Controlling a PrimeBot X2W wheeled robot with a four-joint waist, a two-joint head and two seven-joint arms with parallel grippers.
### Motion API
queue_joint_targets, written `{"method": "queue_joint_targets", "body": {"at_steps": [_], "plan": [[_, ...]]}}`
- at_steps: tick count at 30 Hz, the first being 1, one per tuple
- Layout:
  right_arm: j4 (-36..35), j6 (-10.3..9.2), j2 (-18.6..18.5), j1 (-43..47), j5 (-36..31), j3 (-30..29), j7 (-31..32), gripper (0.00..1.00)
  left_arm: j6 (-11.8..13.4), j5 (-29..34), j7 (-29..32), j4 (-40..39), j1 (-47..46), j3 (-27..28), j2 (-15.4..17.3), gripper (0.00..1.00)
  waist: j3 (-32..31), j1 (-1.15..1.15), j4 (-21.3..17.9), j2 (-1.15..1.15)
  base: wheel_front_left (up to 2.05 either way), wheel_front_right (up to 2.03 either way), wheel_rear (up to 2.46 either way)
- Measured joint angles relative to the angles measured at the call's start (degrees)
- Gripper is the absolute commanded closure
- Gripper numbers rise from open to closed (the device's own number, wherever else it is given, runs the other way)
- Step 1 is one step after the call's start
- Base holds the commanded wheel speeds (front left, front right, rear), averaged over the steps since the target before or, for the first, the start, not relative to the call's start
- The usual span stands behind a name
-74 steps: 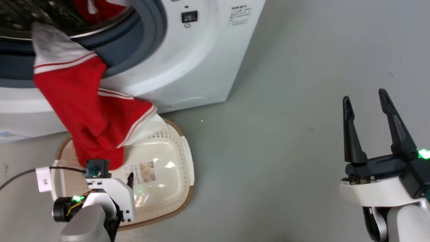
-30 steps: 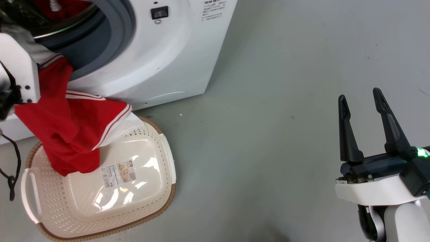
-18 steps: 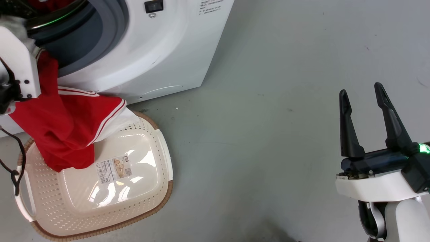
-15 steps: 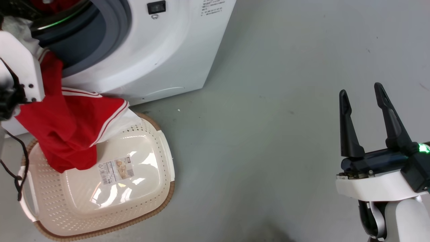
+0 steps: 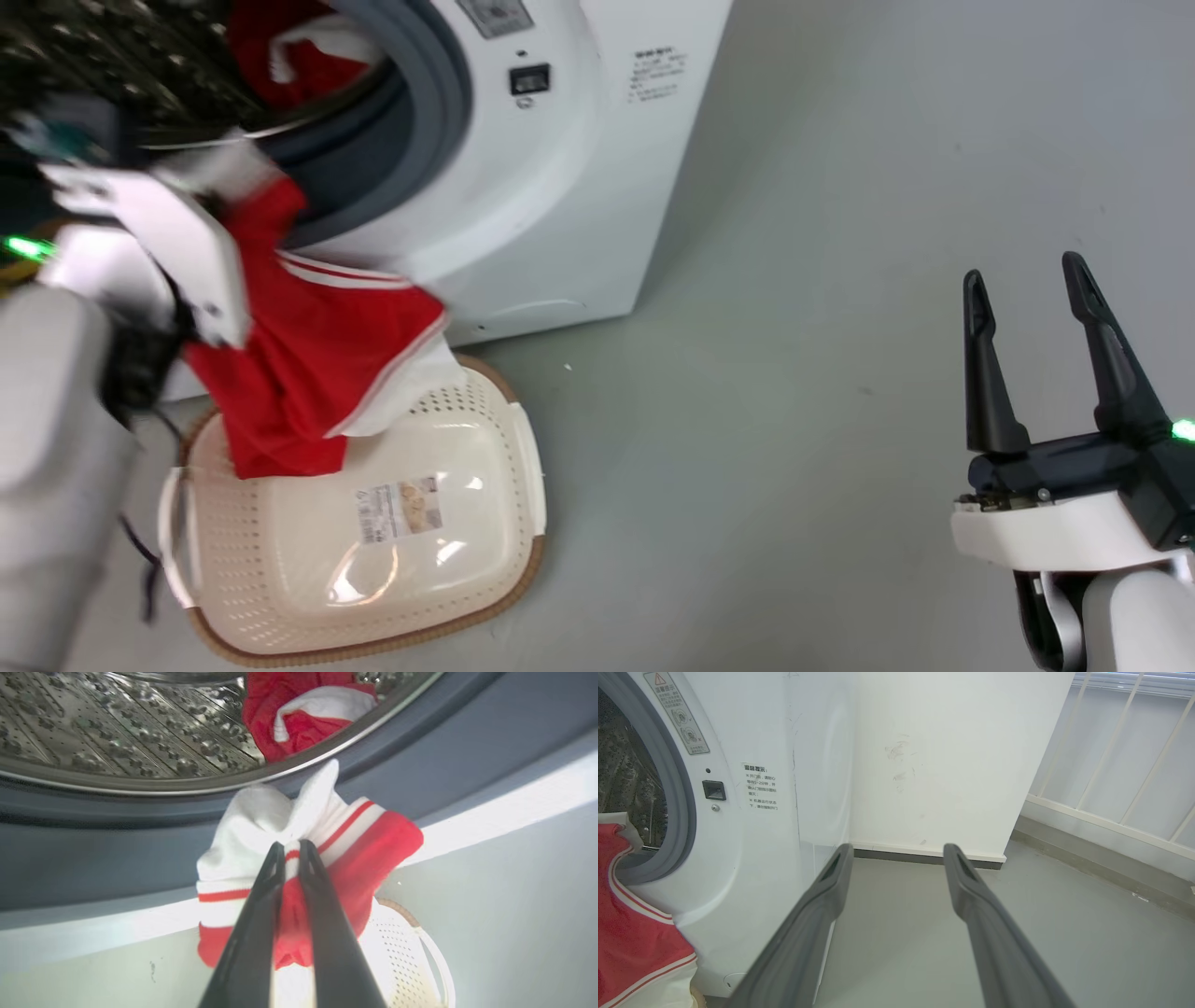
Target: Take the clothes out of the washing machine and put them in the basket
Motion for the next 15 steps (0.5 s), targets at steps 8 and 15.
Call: {"method": "queue_joint_targets", "body": {"at_steps": [8, 15], "plan": [[0.04, 0.00, 0.00, 1.83, -0.57, 0.49, 0.00, 0.00, -1.14, -3.04, 0.84, -6.43, 13.44, -2.74, -1.29, 1.00, -4.08, 0.00, 2.91, 0.00, 0.00, 0.00, 0.00], [-0.35, 0.00, 0.00, 1.82, -0.57, 1.48, 0.00, 0.00, -1.70, -4.08, 2.94, -5.35, 20.76, -6.53, -3.15, 1.00, -3.03, 0.00, 2.27, 0.00, 0.00, 0.00, 0.00]]}}
